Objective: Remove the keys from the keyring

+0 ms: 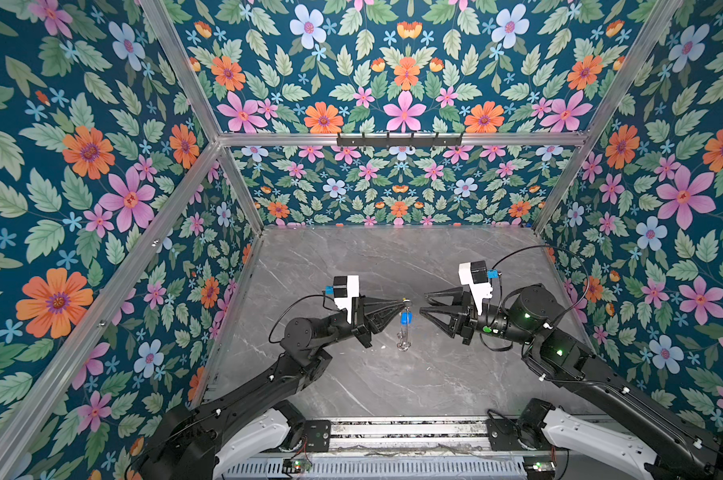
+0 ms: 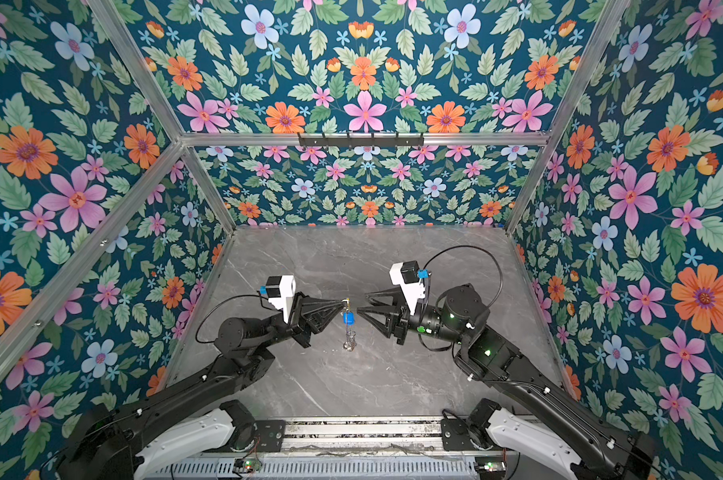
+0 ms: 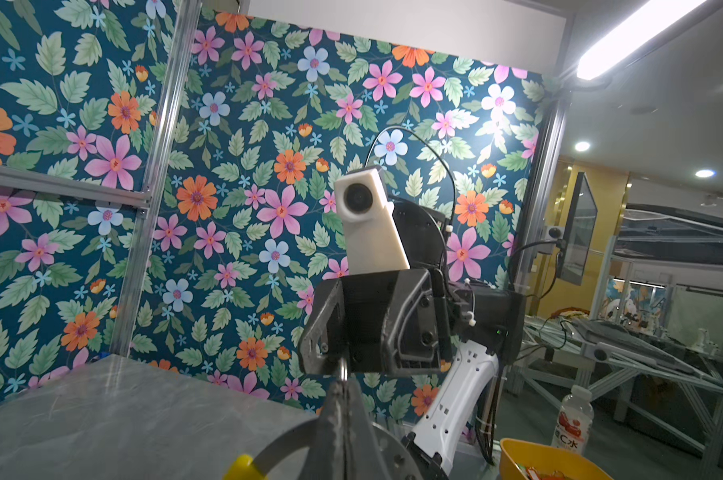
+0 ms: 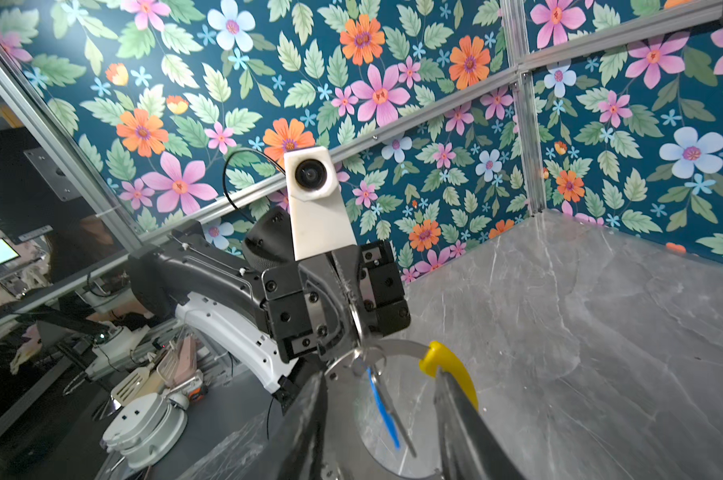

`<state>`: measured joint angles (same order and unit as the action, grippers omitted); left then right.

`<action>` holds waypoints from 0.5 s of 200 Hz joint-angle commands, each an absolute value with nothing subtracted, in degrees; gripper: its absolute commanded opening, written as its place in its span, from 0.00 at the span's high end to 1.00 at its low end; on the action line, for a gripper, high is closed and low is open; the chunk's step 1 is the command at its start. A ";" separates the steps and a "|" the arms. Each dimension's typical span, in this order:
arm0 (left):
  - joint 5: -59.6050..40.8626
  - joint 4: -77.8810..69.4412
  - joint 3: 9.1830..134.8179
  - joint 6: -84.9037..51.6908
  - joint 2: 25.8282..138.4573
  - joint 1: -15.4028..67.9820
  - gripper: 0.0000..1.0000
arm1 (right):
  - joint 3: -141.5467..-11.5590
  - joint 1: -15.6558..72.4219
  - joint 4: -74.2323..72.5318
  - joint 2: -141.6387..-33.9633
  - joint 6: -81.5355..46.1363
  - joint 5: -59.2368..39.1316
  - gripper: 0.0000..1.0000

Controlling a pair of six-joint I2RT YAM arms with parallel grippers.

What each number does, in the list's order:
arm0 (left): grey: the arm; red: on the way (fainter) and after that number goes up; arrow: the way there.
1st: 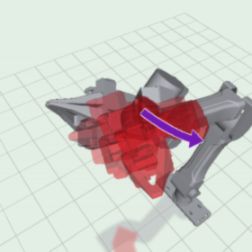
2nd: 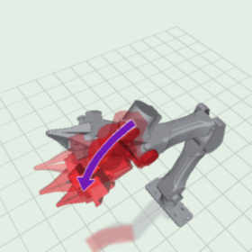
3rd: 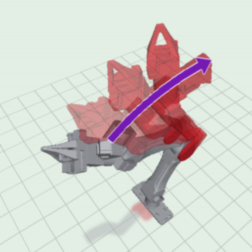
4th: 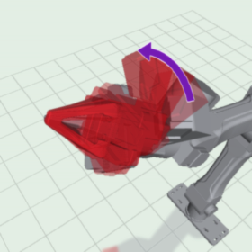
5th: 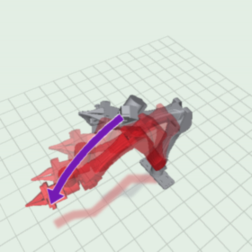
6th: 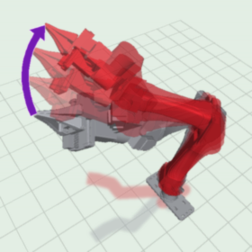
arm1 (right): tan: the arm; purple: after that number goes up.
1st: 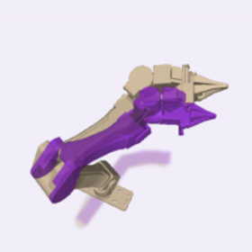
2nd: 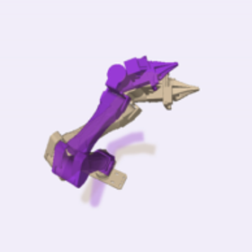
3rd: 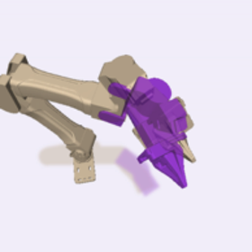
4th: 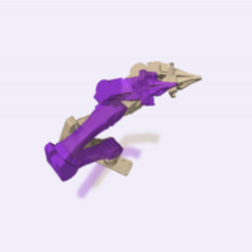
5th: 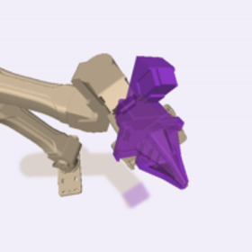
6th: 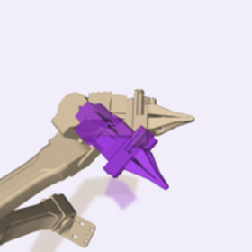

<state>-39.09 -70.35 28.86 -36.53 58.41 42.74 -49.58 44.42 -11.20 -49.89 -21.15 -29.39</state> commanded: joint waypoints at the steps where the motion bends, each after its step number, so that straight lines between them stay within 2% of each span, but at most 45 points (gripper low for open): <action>1: -36.94 -80.36 28.90 -40.29 59.50 42.80 1.00 | -49.46 44.46 -22.60 -51.09 -25.66 -29.79 0.56; 100: -34.84 -82.07 27.96 -40.72 60.07 42.81 1.00 | -50.18 46.08 -29.53 -56.99 -29.79 -31.94 0.61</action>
<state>-35.86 -78.94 28.32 -40.49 60.47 42.78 -49.60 45.67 -25.78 -56.42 -28.64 -30.72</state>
